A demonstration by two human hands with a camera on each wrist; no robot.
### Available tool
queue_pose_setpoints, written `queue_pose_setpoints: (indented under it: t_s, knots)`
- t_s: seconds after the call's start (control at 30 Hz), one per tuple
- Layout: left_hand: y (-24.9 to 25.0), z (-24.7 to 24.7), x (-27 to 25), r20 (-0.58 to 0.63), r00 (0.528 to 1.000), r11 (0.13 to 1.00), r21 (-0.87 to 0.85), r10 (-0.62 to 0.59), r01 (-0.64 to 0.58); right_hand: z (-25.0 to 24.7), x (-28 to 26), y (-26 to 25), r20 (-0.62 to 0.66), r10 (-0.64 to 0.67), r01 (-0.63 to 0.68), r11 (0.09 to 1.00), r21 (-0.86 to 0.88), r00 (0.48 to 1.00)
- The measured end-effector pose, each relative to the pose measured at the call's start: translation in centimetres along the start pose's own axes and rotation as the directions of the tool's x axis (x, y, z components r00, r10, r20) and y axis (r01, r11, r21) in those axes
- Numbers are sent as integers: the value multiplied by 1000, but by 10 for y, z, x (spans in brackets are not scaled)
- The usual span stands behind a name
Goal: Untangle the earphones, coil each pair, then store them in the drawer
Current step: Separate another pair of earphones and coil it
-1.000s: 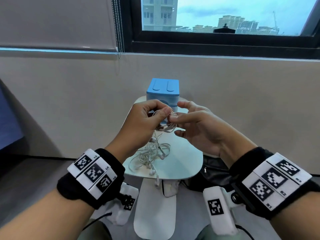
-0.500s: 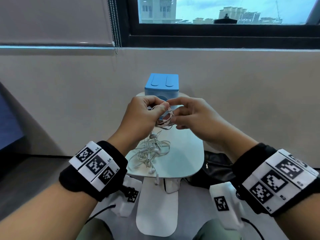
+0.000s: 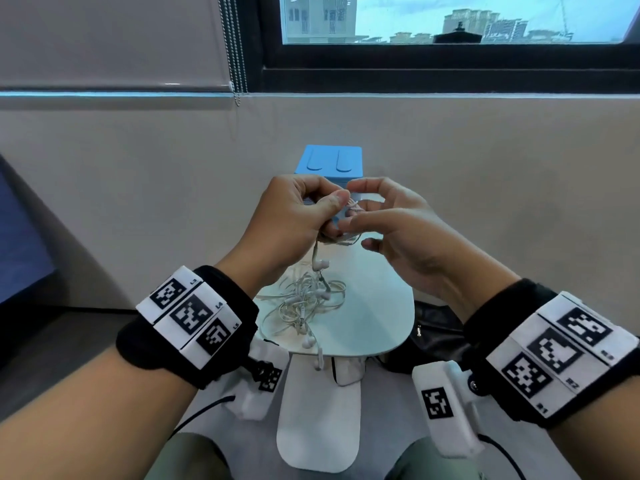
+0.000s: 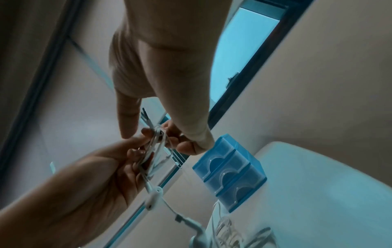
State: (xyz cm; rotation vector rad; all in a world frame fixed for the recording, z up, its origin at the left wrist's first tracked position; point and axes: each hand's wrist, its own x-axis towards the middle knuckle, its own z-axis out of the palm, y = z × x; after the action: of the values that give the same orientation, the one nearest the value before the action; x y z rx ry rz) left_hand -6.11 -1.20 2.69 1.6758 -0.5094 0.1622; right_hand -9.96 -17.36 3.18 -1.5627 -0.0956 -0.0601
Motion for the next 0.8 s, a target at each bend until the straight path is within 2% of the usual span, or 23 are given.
queue_pose_setpoints:
  t_s: [0.1,0.17,0.23,0.3,0.33,0.37,0.43,0.5,0.57,0.63,0.7,0.8]
  knots:
    - [2,0,6,-16,1000,1000,1,-6,6,-3,1,-1,-17,-199,194,968,-161,980]
    - [3,0,11,-16,1000,1000,19,-4,4,-10,4,1,8,-313,300,905,-301,950]
    - [4,4,14,3,1000,999,38,-14,13,-17,7,5,57,-409,372,753,-542,911]
    - [5,9,18,23,999,999,24,-49,48,-24,8,5,115,-465,373,515,-772,878]
    - [5,10,21,24,997,997,-2,-75,75,-29,5,4,122,-474,353,438,-827,872]
    - [6,11,25,15,995,994,-37,-102,102,-35,3,4,114,-486,346,420,-839,866]
    - [7,11,33,9,989,984,-99,-148,148,-46,0,9,81,-526,372,476,-797,846]
    - [8,15,39,52,986,981,-100,-160,165,-53,1,18,10,-494,354,609,-710,869]
    - [6,22,42,127,979,984,-59,-162,171,-55,5,25,-65,-324,237,803,-547,944]
    - [1,28,44,187,963,979,-30,-193,202,-56,8,31,-63,-118,89,932,-352,991]
    - [-7,32,49,212,942,961,-37,-260,274,-60,12,39,-31,-3,-4,969,-246,1000]
    - [-22,37,56,211,911,920,-94,-355,380,-66,21,54,-46,66,-75,969,-235,997]
